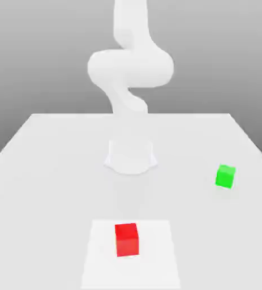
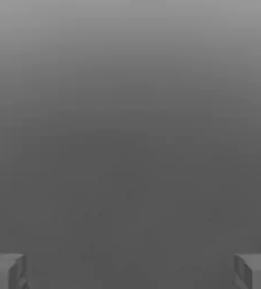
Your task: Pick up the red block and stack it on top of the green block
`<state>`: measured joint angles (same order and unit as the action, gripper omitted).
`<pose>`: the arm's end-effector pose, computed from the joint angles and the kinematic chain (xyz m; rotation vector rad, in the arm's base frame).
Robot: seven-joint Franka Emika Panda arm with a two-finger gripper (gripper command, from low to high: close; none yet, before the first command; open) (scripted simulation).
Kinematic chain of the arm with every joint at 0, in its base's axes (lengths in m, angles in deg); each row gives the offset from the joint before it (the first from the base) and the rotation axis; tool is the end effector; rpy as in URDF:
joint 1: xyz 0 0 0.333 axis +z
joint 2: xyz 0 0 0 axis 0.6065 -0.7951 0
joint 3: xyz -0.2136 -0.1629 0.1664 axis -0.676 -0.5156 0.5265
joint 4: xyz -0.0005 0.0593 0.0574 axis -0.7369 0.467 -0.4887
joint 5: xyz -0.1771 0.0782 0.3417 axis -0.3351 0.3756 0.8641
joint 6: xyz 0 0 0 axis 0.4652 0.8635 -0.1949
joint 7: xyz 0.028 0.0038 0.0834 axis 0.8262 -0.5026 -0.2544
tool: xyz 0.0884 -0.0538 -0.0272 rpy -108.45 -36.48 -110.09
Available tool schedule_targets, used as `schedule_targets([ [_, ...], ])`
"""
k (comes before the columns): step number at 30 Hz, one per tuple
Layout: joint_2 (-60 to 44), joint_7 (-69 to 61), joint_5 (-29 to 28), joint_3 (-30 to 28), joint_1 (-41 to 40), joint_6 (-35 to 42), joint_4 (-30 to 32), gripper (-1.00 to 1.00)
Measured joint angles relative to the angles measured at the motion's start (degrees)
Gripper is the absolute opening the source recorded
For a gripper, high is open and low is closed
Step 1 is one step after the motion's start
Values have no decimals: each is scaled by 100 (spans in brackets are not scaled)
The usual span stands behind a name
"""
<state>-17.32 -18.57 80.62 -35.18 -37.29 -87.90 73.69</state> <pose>0.3805 -0.0005 0.6613 -2.5117 1.0398 -0.9429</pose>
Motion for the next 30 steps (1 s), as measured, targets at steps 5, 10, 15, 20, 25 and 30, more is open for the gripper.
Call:
schedule_targets([
  [5, -1104, -171, -79, -41, 11, -632, 590, 0],
  [10, -2145, -359, -119, -107, 31, -1231, 1151, 0],
  [15, -3183, -598, -87, -156, 37, -1828, 1711, 0],
  [20, -4221, -885, 40, -178, 48, -2448, 2214, 0],
  [25, -5260, -998, 163, -119, 16, -3303, 2146, 0],
  [30, -5578, -1008, 175, -81, -18, -3572, 2101, -100],
])
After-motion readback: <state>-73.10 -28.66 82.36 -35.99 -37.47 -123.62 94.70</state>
